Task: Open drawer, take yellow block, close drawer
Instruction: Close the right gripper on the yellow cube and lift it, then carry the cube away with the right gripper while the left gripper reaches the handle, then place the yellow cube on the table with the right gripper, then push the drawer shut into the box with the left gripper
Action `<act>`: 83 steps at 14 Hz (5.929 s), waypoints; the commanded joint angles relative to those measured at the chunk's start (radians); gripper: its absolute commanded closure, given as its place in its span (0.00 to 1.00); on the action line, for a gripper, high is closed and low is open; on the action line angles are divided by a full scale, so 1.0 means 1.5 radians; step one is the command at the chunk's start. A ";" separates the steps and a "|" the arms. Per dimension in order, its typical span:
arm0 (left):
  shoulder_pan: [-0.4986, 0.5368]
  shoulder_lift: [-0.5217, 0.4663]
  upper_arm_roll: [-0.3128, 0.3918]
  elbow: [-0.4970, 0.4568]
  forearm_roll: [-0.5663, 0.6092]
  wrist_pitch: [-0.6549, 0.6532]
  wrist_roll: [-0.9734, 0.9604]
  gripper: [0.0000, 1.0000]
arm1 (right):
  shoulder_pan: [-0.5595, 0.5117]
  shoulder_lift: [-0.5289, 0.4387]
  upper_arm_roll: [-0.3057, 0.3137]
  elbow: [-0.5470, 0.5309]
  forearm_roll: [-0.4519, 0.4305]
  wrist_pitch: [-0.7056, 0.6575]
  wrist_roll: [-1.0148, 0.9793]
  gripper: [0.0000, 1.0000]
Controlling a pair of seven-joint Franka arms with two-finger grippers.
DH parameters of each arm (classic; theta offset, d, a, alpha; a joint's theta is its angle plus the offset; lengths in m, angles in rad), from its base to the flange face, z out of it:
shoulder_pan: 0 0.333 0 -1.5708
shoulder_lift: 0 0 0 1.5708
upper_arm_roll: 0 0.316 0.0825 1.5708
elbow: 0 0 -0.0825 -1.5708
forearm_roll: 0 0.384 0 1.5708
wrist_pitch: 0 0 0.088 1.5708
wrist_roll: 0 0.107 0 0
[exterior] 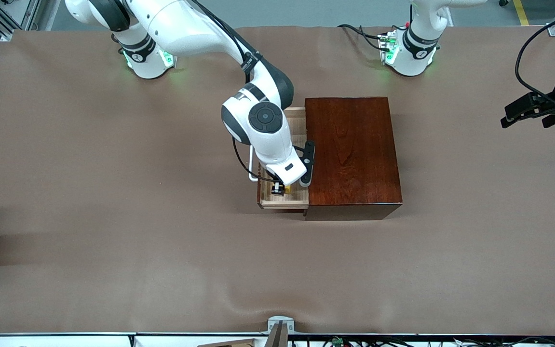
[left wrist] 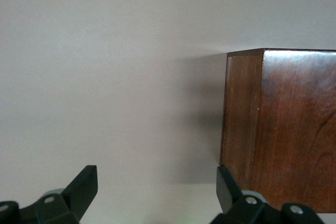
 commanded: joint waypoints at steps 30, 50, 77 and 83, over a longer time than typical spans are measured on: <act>-0.451 0.411 -0.203 0.241 0.088 0.281 -1.257 0.00 | -0.490 -0.414 -0.050 -0.491 -0.011 -0.041 0.192 1.00; -0.600 0.523 -0.019 0.255 0.020 0.366 -1.644 0.00 | -0.514 -0.278 -0.051 -0.672 0.082 0.252 0.345 0.00; -0.586 0.522 0.003 0.252 0.087 0.184 -1.573 0.00 | -0.476 -0.509 -0.048 -0.211 -0.017 -0.386 0.485 0.00; -0.589 0.522 0.042 0.251 0.089 0.144 -1.584 0.00 | -0.478 -0.538 -0.048 -0.260 -0.017 -0.347 0.486 0.00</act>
